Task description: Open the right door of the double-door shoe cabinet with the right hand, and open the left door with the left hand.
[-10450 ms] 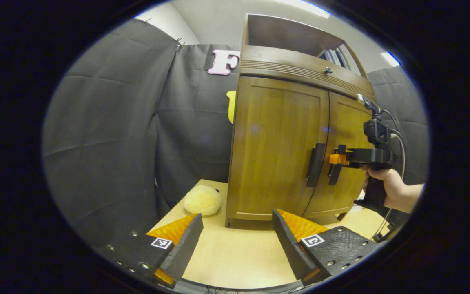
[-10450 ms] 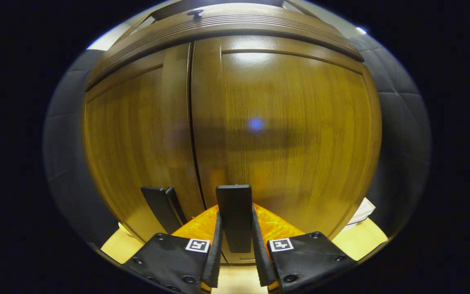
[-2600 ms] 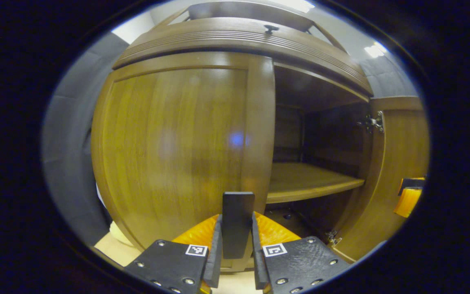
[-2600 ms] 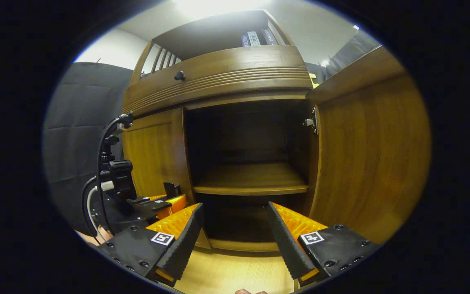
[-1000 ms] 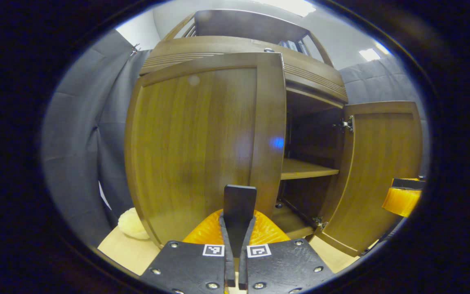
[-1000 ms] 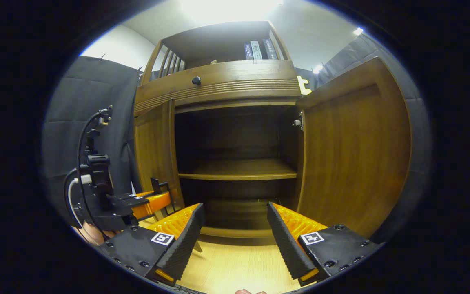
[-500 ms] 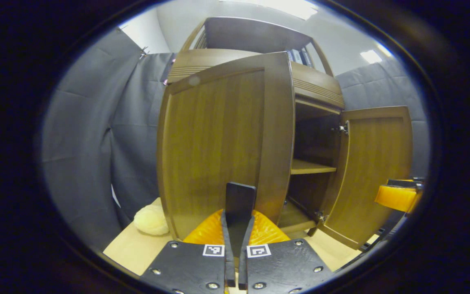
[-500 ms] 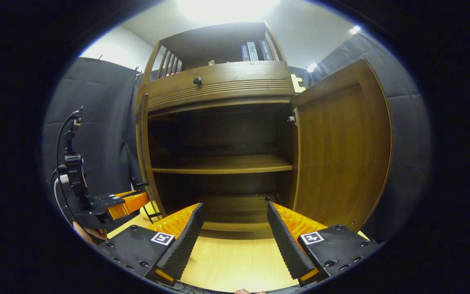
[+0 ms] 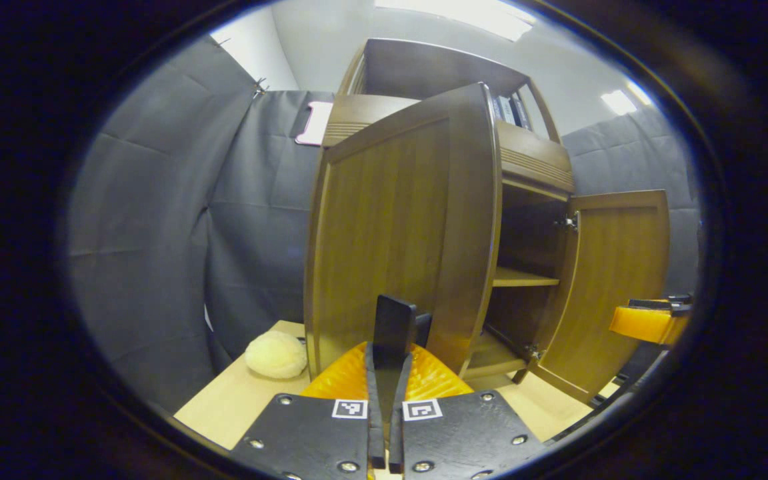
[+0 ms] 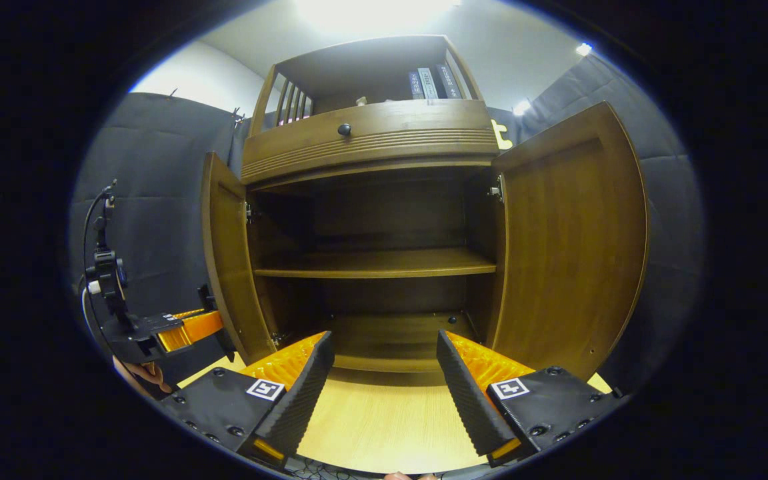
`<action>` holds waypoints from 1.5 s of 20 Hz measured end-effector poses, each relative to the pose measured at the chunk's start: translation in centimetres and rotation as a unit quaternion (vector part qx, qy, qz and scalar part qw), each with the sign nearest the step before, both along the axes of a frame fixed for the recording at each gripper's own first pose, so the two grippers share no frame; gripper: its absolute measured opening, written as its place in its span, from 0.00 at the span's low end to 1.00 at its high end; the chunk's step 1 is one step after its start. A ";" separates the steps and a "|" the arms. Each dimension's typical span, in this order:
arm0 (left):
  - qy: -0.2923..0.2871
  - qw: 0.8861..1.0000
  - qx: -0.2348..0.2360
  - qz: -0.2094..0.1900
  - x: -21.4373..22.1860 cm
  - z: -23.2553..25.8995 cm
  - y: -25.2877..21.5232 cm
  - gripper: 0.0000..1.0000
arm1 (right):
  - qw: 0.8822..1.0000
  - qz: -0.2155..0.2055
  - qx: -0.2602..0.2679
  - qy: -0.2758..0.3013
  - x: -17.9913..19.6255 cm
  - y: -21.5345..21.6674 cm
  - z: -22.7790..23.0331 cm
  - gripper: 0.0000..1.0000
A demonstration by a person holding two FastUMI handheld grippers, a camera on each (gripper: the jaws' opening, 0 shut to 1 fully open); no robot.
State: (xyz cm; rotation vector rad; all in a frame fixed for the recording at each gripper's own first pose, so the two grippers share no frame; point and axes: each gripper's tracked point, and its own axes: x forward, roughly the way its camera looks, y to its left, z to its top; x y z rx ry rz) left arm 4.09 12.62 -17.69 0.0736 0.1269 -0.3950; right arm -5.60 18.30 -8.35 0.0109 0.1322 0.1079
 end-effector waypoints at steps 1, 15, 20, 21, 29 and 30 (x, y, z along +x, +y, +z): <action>-0.002 1.000 0.003 -0.001 -0.1 0.2 0.7 0.06 | 1.000 0.002 0.002 0.002 -0.2 0.1 -0.1 0.93; -0.027 0.999 -0.012 -0.043 1.9 3.9 14.5 0.01 | 0.999 0.034 -0.018 0.037 -0.2 2.8 -0.6 0.93; -0.033 0.997 -0.015 -0.063 2.8 5.2 16.6 0.02 | 0.998 0.042 -0.020 0.047 0.5 3.9 -0.5 0.93; -0.032 0.997 -0.012 -0.066 2.6 5.1 16.7 0.02 | 0.998 0.042 -0.022 0.050 0.7 4.0 -0.5 0.93; -0.038 0.998 -0.019 -0.055 2.1 5.1 17.7 0.01 | 0.999 0.018 -0.018 0.041 1.8 2.4 0.6 0.93; -0.038 0.998 -0.018 -0.052 1.9 5.2 17.8 0.01 | 0.999 0.015 -0.018 0.041 1.9 2.1 0.7 0.93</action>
